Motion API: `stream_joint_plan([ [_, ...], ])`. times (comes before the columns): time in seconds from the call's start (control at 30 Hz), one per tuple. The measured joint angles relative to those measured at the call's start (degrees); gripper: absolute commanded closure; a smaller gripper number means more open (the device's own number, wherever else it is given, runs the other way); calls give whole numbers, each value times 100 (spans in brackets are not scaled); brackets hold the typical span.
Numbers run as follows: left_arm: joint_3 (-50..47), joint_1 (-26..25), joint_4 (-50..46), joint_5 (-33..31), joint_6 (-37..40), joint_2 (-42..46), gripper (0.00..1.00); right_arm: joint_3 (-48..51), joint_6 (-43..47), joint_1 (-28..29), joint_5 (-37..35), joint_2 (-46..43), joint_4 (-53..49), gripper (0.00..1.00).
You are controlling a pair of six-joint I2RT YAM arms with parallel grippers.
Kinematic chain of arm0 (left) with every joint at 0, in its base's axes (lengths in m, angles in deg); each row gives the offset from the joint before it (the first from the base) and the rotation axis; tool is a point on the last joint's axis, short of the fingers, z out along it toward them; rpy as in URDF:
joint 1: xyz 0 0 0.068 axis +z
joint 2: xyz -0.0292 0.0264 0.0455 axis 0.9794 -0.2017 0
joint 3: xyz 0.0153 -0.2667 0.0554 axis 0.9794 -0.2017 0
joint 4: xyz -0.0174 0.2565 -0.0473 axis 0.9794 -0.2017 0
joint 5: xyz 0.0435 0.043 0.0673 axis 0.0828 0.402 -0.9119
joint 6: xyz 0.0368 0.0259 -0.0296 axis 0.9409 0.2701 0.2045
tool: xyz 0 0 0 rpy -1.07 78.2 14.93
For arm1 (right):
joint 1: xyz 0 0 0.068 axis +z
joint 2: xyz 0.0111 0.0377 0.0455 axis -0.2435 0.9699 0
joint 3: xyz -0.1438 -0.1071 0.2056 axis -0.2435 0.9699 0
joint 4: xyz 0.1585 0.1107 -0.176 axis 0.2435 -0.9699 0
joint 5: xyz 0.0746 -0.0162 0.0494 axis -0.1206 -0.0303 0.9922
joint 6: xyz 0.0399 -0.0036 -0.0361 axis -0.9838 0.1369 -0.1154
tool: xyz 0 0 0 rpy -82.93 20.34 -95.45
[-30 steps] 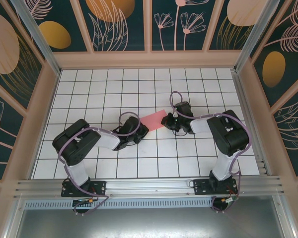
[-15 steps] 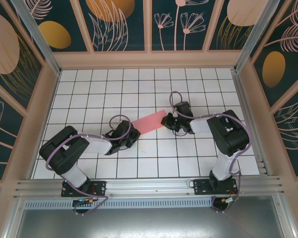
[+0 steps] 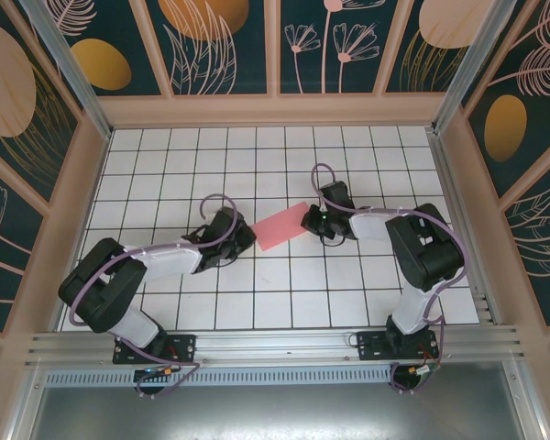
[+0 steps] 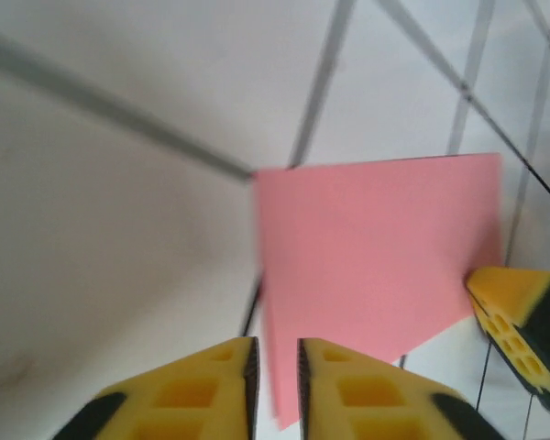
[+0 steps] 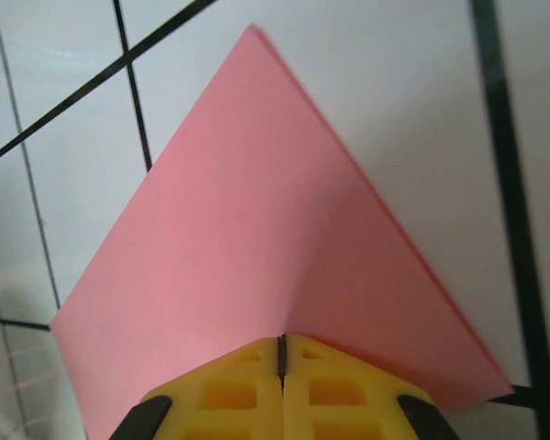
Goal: Fold a paper plane with a square sheet of paper (pick it up from the middle)
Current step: First fold in half a square sheet of paper at the center of the table.
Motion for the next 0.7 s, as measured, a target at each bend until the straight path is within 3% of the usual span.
stream_joint_plan([
  [0.1, 363, 205, -295, -28, 553, 166, 38, -315, 61, 210, -350, -85, -415, 80],
  [0.3, 933, 673, -1045, -297, 1502, 315, 8, -1005, -203, 1014, -997, -142, -846, 54],
  [0.4, 1180, 905, -1360, -509, 1917, 330, 2, -1250, -417, 1309, -1217, -127, -938, 46],
  [0.57, 1484, 1294, -1639, -765, 2398, 330, 2, -1670, -695, 1510, -1394, 214, -960, 33],
  [0.7, 1499, 1602, -1720, -907, 2509, 330, 2, -1878, -839, 1572, -1482, 603, -962, 29],
])
